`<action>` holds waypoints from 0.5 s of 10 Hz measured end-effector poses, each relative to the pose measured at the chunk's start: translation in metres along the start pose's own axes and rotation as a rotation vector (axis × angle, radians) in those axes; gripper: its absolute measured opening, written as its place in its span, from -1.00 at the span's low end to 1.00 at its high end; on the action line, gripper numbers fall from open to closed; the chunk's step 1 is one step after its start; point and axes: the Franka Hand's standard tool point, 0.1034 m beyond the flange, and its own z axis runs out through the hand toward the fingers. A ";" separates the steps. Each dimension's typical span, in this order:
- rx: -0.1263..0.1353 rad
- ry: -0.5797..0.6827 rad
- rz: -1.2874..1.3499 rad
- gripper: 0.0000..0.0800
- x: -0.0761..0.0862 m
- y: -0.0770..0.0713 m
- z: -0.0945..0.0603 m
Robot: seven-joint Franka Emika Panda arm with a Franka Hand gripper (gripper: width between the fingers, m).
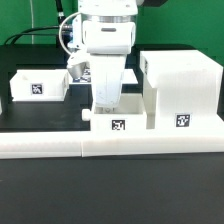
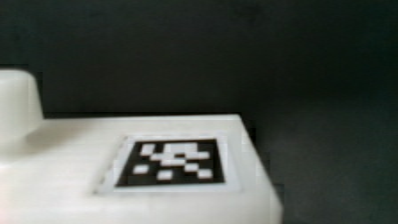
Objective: Assemble drawer
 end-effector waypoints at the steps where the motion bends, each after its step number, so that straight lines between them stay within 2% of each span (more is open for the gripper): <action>1: 0.001 -0.006 -0.021 -0.89 0.004 0.000 0.000; 5: 0.003 -0.006 -0.018 -0.89 0.003 0.001 -0.001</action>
Offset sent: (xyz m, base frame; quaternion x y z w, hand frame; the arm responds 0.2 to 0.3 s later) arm 0.0000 0.0000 0.0000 0.0000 0.0000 0.0000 1.0000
